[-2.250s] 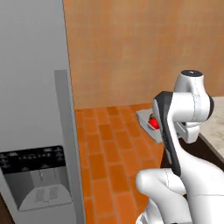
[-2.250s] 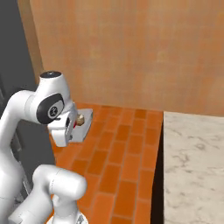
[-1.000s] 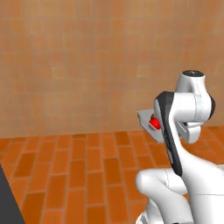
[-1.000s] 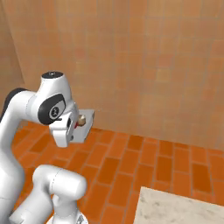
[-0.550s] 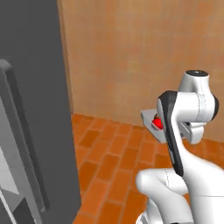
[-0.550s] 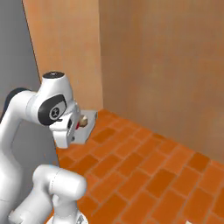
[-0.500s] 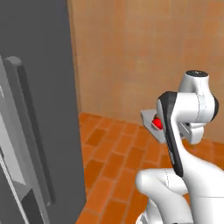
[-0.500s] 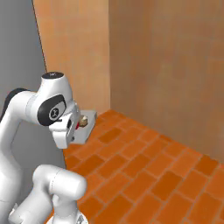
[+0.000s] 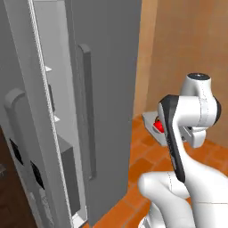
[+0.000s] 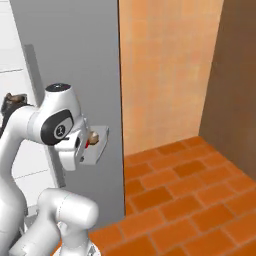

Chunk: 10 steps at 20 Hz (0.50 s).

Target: Take the meat container that has the steak and place it on the second highest rack of the freezer. Then take the vegetable container that has the tomato and mushroom and place it on the highest rack of the freezer.

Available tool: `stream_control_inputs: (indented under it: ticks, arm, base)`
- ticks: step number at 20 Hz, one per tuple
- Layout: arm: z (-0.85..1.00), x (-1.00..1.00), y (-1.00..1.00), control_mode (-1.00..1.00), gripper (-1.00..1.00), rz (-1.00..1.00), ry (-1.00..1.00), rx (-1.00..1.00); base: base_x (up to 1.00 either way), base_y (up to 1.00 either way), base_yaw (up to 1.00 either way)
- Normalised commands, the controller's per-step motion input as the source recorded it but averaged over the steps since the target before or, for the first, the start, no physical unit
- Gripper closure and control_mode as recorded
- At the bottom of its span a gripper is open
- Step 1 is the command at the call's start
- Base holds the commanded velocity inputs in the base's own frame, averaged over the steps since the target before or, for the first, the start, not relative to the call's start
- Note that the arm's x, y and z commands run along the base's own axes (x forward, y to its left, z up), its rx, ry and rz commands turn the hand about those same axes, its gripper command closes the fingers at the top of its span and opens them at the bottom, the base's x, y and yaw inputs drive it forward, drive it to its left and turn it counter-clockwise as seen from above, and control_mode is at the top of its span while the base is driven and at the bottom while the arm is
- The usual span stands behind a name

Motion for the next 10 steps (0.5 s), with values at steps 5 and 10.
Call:
stream_control_inputs:
  ticks: [5,10]
  arm:
    - [0.0,0.0,0.0,1.0,1.0,0.0,0.0,0.0]
    - [0.0,0.0,0.0,1.0,1.0,0.0,0.0,0.0]
  base:
    - [0.24,-0.5,0.56]
    - [0.09,-0.35,0.58]
